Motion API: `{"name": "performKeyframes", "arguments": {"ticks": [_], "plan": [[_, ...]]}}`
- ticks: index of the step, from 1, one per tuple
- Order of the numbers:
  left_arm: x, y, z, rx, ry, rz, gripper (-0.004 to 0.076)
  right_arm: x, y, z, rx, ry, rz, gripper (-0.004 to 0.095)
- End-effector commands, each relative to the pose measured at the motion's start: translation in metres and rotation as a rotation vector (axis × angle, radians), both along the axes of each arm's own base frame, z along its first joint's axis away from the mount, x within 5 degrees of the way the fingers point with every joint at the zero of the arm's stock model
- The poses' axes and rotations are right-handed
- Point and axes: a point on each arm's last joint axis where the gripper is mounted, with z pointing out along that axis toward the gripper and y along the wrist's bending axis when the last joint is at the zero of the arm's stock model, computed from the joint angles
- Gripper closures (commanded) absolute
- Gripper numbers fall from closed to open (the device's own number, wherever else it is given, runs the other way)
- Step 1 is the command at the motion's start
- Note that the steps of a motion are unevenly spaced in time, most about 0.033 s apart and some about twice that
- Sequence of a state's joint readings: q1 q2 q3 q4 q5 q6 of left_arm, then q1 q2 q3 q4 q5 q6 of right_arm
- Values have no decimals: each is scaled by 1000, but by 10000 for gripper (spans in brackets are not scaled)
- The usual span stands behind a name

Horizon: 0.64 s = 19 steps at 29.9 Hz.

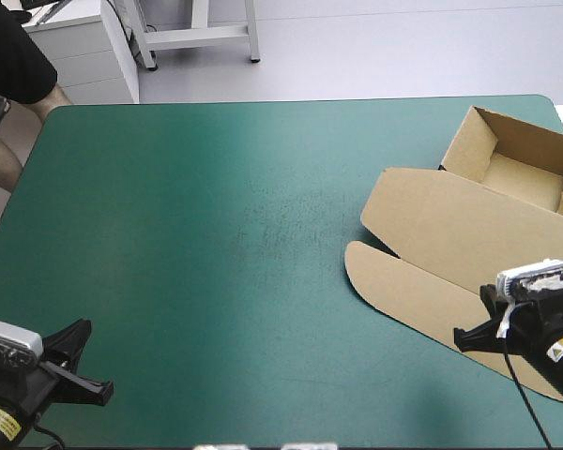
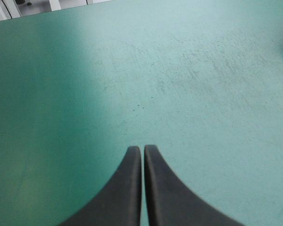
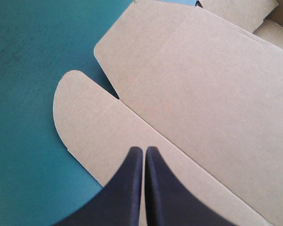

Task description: Fold the box

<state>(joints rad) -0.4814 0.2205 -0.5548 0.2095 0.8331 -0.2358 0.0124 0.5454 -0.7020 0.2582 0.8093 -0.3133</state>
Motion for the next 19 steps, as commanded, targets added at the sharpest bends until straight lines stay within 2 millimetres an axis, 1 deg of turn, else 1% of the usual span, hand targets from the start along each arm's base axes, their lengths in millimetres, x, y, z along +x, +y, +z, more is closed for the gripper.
{"name": "performKeyframes", "arguments": {"ticks": [1,6,9,11,13,19], "plan": [[-3,1,5,-34,-110,-18,724,-8,-1,-5,21,-131,-20,909],[-8,4,-11,-23,-106,-19,724,-25,-3,-29,35,-210,-44,909],[-8,4,-19,-18,-102,-21,724,-36,-2,-38,60,-239,-40,909],[-9,4,-20,-23,-115,-23,724,-43,-1,-43,73,-262,-36,909],[-10,5,-19,-27,-122,-23,724,-50,-1,-45,78,-296,-33,909],[-11,5,-19,-29,-126,-23,724,-70,-1,-44,84,-397,-27,928]]}}
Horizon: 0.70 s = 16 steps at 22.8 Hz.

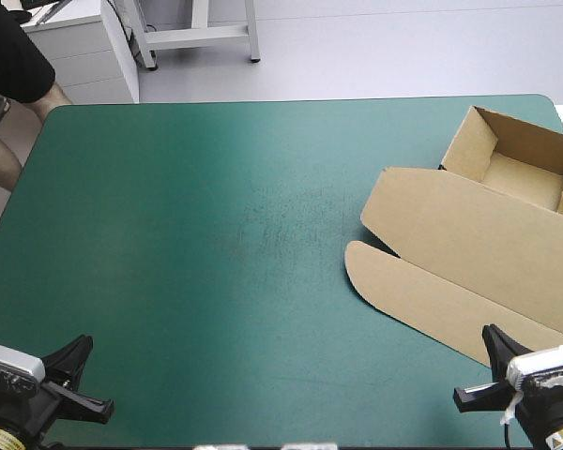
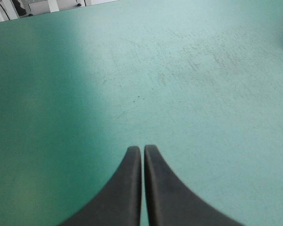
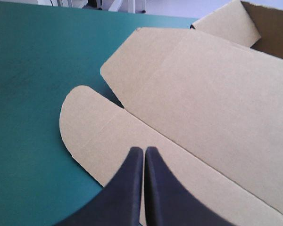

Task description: Fold the box

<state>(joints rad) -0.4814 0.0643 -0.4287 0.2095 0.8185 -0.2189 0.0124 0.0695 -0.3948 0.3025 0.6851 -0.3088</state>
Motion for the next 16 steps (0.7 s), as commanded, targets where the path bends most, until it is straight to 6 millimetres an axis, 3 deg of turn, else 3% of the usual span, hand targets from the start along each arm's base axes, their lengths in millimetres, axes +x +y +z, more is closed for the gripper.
{"name": "performKeyframes", "arguments": {"ticks": [1,5,16], "plan": [[2,-2,13,-25,-81,-14,724,-8,0,14,23,-121,-4,928],[2,-2,13,-25,-81,-14,724,-20,0,12,33,-156,4,928],[2,-2,13,-25,-81,-14,724,-20,0,12,36,-155,1,928]]}}
